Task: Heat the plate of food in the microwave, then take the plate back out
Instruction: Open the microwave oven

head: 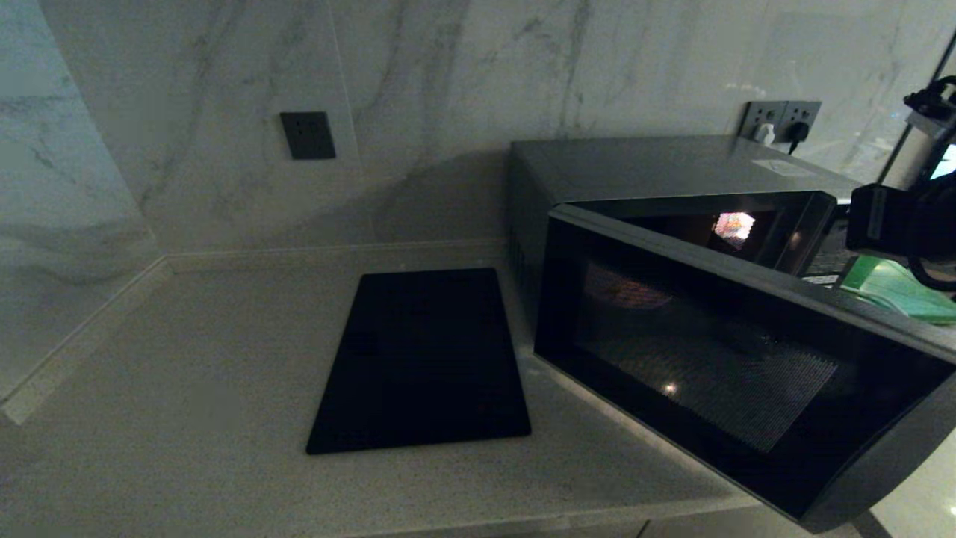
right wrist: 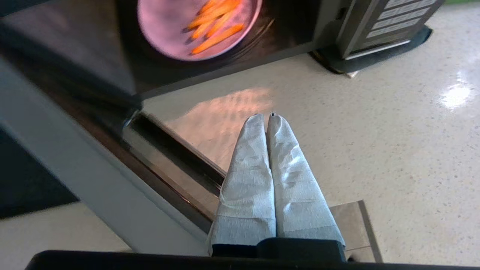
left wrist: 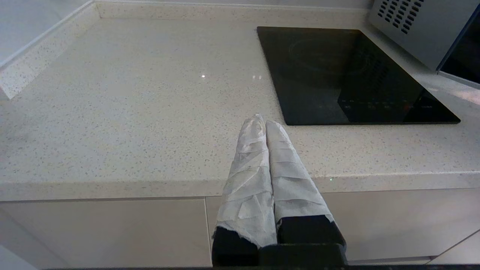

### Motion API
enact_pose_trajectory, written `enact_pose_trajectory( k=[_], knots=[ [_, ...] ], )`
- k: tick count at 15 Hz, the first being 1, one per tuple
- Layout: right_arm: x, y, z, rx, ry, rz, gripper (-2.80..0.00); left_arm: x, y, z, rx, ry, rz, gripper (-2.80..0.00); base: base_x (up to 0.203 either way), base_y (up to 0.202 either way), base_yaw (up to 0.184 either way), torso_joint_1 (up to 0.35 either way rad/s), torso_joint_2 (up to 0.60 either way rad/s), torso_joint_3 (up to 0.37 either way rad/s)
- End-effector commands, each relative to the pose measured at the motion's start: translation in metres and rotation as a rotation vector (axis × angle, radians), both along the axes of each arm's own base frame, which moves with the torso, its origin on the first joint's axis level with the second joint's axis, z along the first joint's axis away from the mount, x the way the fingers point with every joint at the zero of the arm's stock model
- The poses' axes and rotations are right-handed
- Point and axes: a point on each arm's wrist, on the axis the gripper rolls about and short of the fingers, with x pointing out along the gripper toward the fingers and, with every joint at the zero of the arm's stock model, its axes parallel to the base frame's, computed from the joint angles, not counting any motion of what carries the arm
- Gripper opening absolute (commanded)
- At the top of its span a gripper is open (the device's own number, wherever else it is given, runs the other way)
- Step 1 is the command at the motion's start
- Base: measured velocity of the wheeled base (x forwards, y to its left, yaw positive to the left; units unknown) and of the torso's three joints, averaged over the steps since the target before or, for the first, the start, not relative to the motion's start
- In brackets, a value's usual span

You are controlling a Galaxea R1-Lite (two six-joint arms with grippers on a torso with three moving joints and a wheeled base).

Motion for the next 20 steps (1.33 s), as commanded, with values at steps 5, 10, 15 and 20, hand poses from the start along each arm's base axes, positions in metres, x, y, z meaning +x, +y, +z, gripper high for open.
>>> enact_pose_trajectory(
  k=[5,10,15,20],
  knots=[
    [-0.032,0.027,-0.007,-0.011,0.052,0.144,-2.80,0.000,0.000,0.000,-0.001,0.001,0.000,-2.80,0.000,0.000,0.000,0.000,0.00,0.000],
    [-0.045,0.039,-0.004,-0.009,0.036,0.221,-2.80,0.000,0.000,0.000,-0.001,0.000,0.000,-2.80,0.000,0.000,0.000,0.000,0.00,0.000],
    [-0.059,0.058,-0.010,-0.017,0.053,0.337,-2.80,0.000,0.000,0.000,-0.001,0.000,0.002,-2.80,0.000,0.000,0.000,0.000,0.00,0.000],
    [-0.076,0.079,-0.010,-0.019,0.052,0.472,-2.80,0.000,0.000,0.000,-0.001,0.000,0.000,-2.80,0.000,0.000,0.000,0.000,0.00,0.000]
  ],
)
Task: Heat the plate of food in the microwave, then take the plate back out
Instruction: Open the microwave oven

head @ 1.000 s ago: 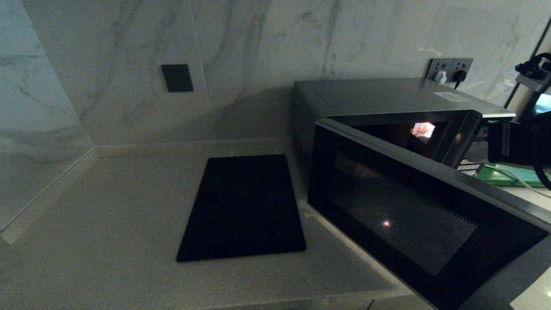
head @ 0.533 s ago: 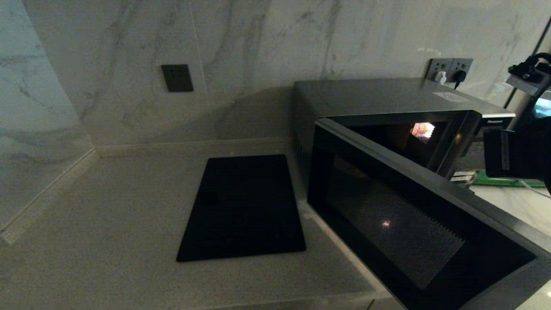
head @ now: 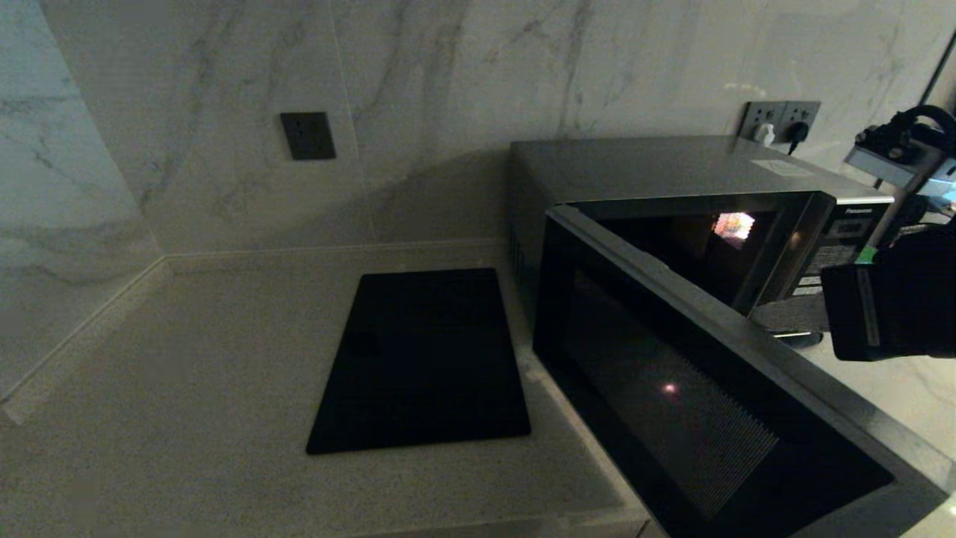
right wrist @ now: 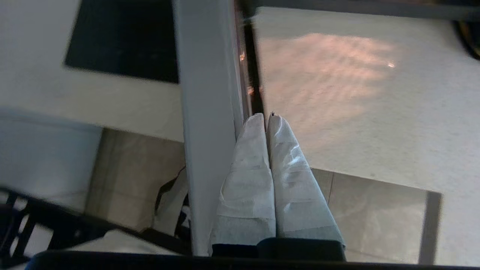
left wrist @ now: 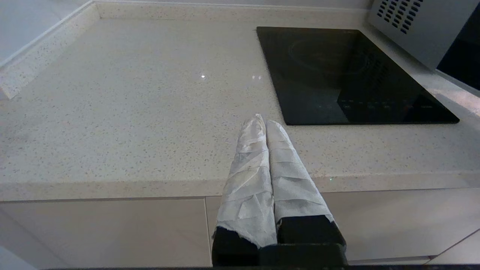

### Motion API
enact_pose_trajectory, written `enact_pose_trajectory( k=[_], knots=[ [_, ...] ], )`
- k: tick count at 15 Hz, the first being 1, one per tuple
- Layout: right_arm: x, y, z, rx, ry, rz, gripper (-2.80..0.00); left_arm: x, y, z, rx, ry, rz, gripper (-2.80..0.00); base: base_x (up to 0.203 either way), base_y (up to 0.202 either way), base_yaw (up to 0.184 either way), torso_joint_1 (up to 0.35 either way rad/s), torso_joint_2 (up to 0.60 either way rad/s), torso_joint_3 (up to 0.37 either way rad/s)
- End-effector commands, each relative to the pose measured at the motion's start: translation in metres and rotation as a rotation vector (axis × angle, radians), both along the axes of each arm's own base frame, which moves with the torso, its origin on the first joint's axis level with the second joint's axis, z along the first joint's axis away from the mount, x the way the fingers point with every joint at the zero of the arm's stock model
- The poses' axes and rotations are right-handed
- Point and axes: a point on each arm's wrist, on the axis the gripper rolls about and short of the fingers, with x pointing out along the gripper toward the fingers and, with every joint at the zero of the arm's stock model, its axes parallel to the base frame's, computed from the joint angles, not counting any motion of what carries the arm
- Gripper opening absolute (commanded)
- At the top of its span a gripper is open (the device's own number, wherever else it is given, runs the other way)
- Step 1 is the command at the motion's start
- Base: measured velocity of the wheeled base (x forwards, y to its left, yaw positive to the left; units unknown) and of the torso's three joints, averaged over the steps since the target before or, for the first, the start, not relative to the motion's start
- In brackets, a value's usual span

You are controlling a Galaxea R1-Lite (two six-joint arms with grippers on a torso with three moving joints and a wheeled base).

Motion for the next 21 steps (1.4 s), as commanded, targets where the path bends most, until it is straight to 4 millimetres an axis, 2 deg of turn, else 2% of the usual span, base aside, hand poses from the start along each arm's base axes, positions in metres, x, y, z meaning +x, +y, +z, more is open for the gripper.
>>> enact_pose_trajectory(
  k=[1,7,10,12,14,16,17,19,21],
  knots=[
    [-0.006,0.007,0.000,-0.001,0.003,0.044,-2.80,0.000,0.000,0.000,-0.001,0.001,0.000,-2.80,0.000,0.000,0.000,0.000,0.00,0.000],
    [-0.007,0.005,0.002,0.016,-0.028,0.035,-2.80,0.000,0.000,0.000,-0.001,0.000,0.001,-2.80,0.000,0.000,0.000,0.000,0.00,0.000],
    [0.004,-0.016,0.002,-0.006,-0.101,-0.143,-2.80,0.000,0.000,0.000,-0.001,0.000,0.000,-2.80,0.000,0.000,0.000,0.000,0.00,0.000],
    [0.010,-0.036,0.006,-0.039,-0.139,-0.236,-2.80,0.000,0.000,0.000,-0.001,0.000,0.001,-2.80,0.000,0.000,0.000,0.000,0.00,0.000],
    [0.015,-0.054,0.005,-0.135,-0.150,-0.270,-2.80,0.000,0.000,0.000,-0.001,0.001,0.000,-2.80,0.000,0.000,0.000,0.000,0.00,0.000],
    [0.019,-0.072,-0.004,-0.253,-0.074,-0.283,-2.80,0.000,0.000,0.000,-0.001,0.000,0.000,-2.80,0.000,0.000,0.000,0.000,0.00,0.000],
    [0.025,-0.080,-0.008,-0.224,-0.041,-0.299,-2.80,0.000,0.000,0.000,-0.001,0.000,0.000,-2.80,0.000,0.000,0.000,0.000,0.00,0.000],
    [0.048,-0.096,-0.016,-0.010,0.008,-0.361,-2.80,0.000,0.000,0.000,-0.001,0.000,0.001,-2.80,0.000,0.000,0.000,0.000,0.00,0.000],
    [0.076,-0.104,-0.019,0.202,-0.052,-0.387,-2.80,0.000,0.000,0.000,-0.001,0.001,0.000,-2.80,0.000,0.000,0.000,0.000,0.00,0.000]
  ],
)
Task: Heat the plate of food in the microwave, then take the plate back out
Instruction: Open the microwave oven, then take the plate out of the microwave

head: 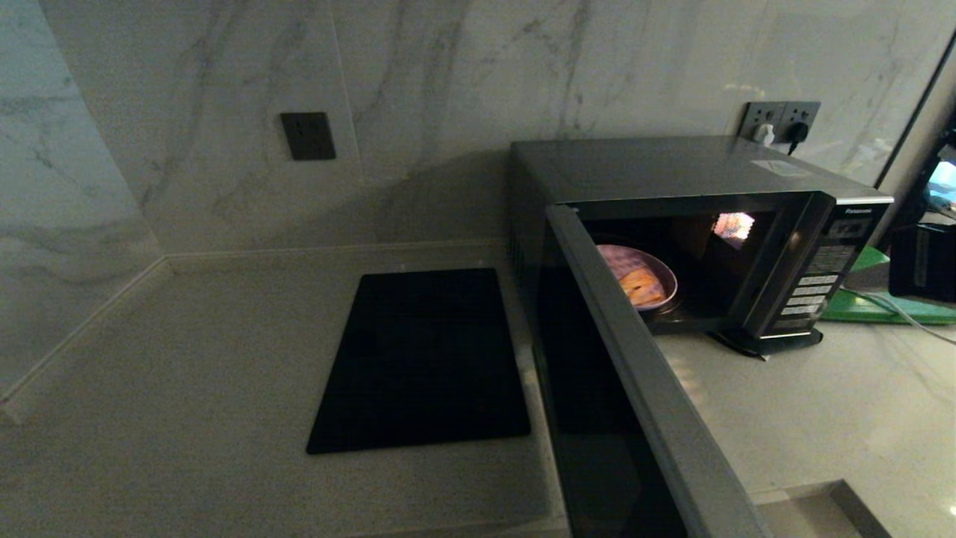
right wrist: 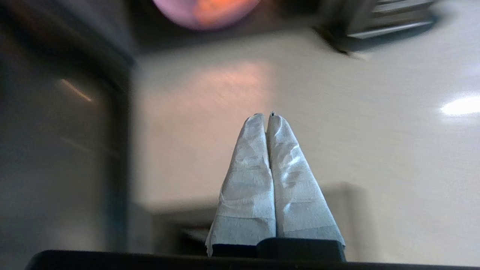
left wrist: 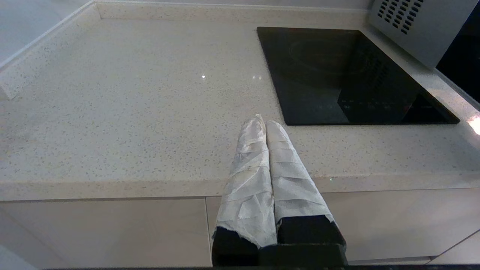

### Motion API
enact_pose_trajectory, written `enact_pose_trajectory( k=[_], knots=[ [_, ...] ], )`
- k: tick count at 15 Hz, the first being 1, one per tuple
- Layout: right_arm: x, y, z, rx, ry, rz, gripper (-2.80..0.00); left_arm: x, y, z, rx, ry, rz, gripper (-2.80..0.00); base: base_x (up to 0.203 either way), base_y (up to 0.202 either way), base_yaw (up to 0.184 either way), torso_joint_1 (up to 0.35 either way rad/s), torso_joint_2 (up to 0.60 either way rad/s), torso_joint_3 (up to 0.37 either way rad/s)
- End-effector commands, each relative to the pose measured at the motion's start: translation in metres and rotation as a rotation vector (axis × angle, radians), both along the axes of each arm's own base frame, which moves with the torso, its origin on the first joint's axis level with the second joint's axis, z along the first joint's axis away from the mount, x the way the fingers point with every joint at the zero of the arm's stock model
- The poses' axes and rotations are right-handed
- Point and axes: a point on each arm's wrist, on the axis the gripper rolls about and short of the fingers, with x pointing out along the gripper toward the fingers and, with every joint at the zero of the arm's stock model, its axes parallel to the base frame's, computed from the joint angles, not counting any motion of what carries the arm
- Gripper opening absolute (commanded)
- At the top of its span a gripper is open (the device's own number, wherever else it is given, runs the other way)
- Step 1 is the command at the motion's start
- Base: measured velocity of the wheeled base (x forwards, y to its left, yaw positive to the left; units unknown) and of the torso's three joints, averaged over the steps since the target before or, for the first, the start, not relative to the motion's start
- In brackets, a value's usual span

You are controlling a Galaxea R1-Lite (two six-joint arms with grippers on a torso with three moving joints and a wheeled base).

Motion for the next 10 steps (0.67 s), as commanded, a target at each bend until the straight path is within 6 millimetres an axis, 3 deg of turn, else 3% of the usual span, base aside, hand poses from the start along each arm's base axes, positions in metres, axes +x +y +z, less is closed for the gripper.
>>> enact_pose_trajectory(
  k=[1,4,7,10],
  knots=[
    [0.039,-0.008,-0.011,0.207,-0.072,-0.019,-2.80,0.000,0.000,0.000,-0.001,0.001,0.001,-2.80,0.000,0.000,0.000,0.000,0.00,0.000],
    [0.065,-0.010,-0.034,0.316,-0.033,-0.036,-2.80,0.000,0.000,0.000,-0.001,0.000,0.001,-2.80,0.000,0.000,0.000,0.000,0.00,0.000],
    [0.078,-0.015,-0.042,0.320,-0.037,-0.048,-2.80,0.000,0.000,0.000,-0.001,0.000,0.001,-2.80,0.000,0.000,0.000,0.000,0.00,0.000],
    [0.097,-0.017,-0.062,0.314,0.023,-0.062,-2.80,0.000,0.000,0.000,-0.001,0.000,0.000,-2.80,0.000,0.000,0.000,0.000,0.00,0.000]
  ],
)
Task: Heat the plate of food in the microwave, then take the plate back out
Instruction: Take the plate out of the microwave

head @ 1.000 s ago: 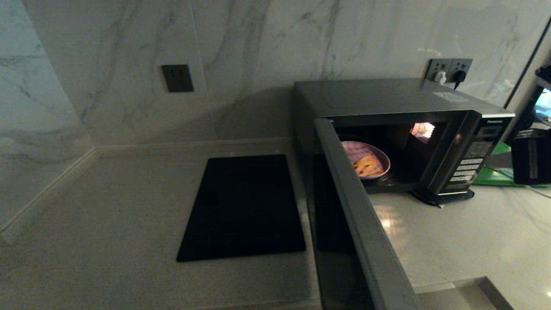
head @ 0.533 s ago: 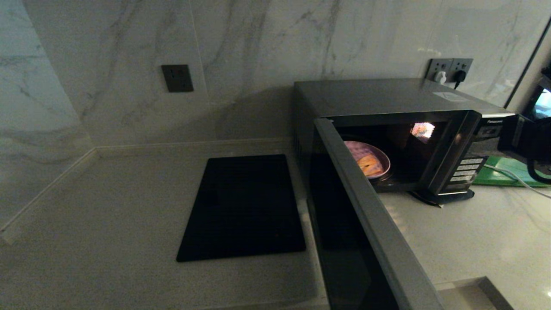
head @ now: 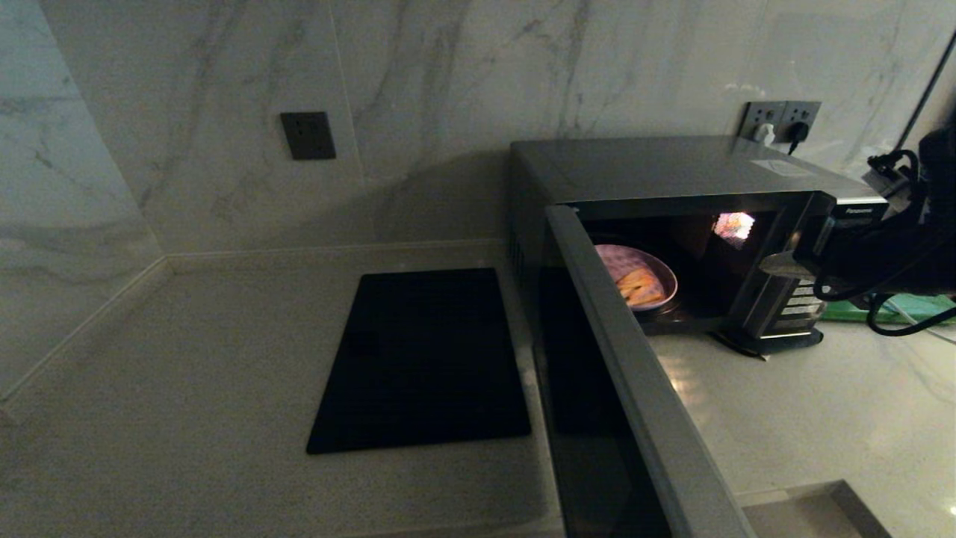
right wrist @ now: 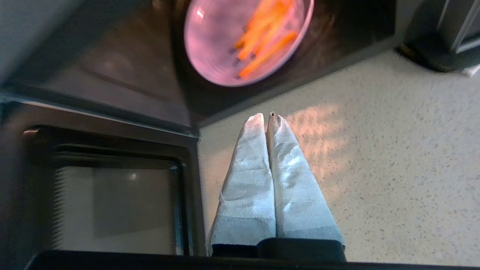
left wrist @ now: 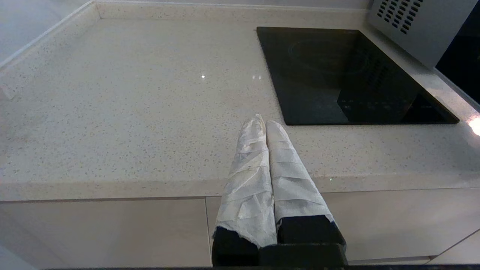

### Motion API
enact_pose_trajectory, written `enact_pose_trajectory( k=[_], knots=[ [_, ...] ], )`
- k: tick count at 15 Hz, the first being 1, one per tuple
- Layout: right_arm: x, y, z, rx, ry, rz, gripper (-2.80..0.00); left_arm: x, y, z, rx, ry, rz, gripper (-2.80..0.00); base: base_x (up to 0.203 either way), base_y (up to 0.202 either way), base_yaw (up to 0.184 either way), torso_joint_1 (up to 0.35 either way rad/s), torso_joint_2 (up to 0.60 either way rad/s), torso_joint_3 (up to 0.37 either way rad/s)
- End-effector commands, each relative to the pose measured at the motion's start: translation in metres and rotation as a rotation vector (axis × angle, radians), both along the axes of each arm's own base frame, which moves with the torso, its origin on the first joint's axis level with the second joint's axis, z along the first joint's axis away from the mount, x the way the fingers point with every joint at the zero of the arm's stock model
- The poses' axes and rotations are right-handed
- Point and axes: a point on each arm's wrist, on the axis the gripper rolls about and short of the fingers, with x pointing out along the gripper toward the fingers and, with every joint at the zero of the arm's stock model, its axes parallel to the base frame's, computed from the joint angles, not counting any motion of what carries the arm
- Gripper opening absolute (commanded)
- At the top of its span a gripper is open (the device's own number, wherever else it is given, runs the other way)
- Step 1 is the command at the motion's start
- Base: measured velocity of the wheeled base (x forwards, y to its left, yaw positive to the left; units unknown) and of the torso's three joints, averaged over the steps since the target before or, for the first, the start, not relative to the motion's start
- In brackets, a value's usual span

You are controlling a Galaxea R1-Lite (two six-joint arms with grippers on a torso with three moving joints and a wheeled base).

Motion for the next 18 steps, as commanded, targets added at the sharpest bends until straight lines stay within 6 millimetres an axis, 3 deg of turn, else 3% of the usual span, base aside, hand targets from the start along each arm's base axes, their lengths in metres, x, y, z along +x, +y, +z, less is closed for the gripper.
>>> enact_pose_trajectory(
  k=[1,5,6,12,16,18],
  knots=[
    [0.019,-0.002,-0.023,0.005,0.072,-0.008,-2.80,0.000,0.000,0.000,-0.001,0.000,0.001,-2.80,0.000,0.000,0.000,0.000,0.00,0.000],
    [0.028,-0.002,-0.030,0.010,0.095,-0.009,-2.80,0.000,0.000,0.000,-0.001,0.000,0.001,-2.80,0.000,0.000,0.000,0.000,0.00,0.000],
    [0.028,-0.001,-0.031,0.011,0.099,-0.005,0.00,0.000,0.000,0.000,-0.001,0.001,0.002,-2.80,0.000,0.000,0.000,0.000,0.00,0.000],
    [0.030,0.001,-0.045,-0.013,0.135,0.039,0.00,0.000,0.000,0.000,-0.001,0.000,0.002,-2.80,0.000,0.000,0.000,0.000,0.00,0.000],
    [0.025,0.003,-0.062,-0.124,0.210,-0.059,0.00,0.000,0.000,0.000,-0.001,0.000,0.002,-2.80,0.000,0.000,0.000,0.000,0.00,0.000],
    [0.018,0.010,-0.059,-0.161,0.267,-0.074,0.00,0.000,0.000,0.000,-0.001,0.001,0.001,-2.80,0.000,0.000,0.000,0.000,0.00,0.000]
  ],
)
